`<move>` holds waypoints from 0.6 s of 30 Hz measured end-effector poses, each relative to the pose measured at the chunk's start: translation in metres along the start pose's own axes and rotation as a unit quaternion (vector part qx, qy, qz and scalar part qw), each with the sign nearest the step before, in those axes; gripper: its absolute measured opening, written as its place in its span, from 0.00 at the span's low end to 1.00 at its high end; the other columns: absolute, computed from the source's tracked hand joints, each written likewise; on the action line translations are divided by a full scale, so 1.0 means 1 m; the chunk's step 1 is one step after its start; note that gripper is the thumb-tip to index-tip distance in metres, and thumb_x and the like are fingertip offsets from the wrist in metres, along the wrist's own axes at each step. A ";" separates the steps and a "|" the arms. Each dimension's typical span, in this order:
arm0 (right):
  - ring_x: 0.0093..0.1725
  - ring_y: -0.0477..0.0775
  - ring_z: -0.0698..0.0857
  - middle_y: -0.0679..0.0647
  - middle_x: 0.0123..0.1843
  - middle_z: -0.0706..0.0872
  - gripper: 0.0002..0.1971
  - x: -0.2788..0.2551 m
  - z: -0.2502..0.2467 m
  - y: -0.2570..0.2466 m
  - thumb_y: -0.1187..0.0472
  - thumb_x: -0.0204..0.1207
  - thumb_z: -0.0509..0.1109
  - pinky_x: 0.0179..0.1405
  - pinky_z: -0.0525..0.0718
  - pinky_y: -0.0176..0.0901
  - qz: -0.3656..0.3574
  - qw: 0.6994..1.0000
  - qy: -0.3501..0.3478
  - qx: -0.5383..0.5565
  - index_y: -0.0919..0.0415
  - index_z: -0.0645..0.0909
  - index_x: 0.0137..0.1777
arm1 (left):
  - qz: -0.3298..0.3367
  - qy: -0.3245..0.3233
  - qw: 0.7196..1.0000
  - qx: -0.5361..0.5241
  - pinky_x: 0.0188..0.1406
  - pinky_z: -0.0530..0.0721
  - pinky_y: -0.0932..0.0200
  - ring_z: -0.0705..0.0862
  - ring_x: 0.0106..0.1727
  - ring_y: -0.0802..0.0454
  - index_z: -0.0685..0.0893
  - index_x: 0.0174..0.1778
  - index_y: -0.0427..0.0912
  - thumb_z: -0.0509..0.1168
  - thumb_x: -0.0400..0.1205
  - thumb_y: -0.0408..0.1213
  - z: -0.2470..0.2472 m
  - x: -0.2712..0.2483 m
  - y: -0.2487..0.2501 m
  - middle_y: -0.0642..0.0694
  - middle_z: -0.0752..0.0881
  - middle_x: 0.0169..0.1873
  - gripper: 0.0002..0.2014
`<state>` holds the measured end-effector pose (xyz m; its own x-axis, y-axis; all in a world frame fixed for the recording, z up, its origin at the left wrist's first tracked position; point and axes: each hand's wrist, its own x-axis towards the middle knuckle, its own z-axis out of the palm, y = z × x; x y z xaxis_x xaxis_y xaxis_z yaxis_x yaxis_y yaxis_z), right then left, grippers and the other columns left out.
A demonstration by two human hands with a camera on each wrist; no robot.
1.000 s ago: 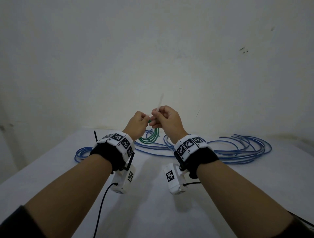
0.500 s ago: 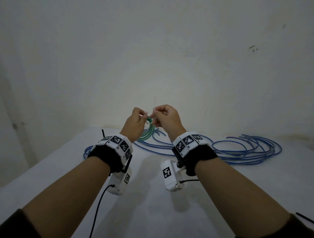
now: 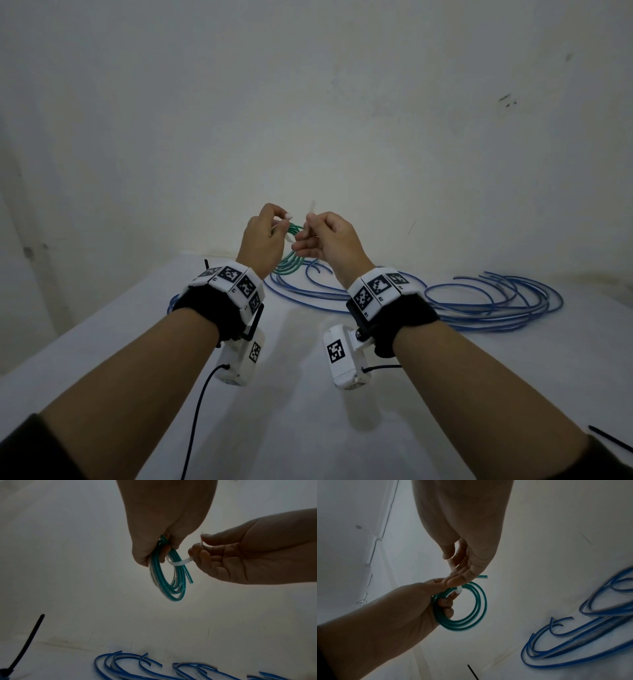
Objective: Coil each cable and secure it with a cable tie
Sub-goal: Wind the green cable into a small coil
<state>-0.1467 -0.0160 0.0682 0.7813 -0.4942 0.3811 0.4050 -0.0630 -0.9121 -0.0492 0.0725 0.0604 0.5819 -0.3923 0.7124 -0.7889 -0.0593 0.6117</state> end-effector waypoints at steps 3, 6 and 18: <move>0.26 0.50 0.86 0.61 0.36 0.83 0.07 -0.001 -0.003 0.002 0.63 0.83 0.62 0.28 0.86 0.39 0.004 1.000 0.024 -0.014 0.65 0.73 0.44 | -0.046 -0.018 0.999 0.000 0.32 0.70 0.66 0.75 0.34 0.59 0.76 0.54 0.37 0.57 0.85 0.34 0.000 -0.006 0.001 0.51 0.79 0.39 0.07; 0.24 0.47 0.85 0.63 0.37 0.84 0.04 -0.001 -0.006 0.004 0.67 0.82 0.63 0.26 0.84 0.36 0.004 0.998 0.053 -0.023 0.67 0.74 0.45 | -0.078 -0.037 0.996 0.001 0.42 0.72 0.60 0.79 0.44 0.49 0.76 0.55 0.34 0.58 0.85 0.34 0.003 -0.008 -0.001 0.44 0.80 0.45 0.08; 0.20 0.44 0.82 0.62 0.33 0.81 0.05 -0.005 -0.007 0.006 0.69 0.81 0.63 0.21 0.82 0.34 0.018 0.998 0.053 -0.026 0.70 0.74 0.55 | -0.126 -0.045 0.991 0.005 0.54 0.74 0.58 0.80 0.59 0.44 0.77 0.56 0.32 0.60 0.84 0.35 0.008 -0.009 -0.005 0.38 0.82 0.56 0.10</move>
<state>-0.1513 -0.0203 0.0600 0.7395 -0.5857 0.3317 0.3492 -0.0875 -0.9330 -0.0519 0.0692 0.0479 0.7414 -0.4439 0.5032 -0.6225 -0.1750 0.7628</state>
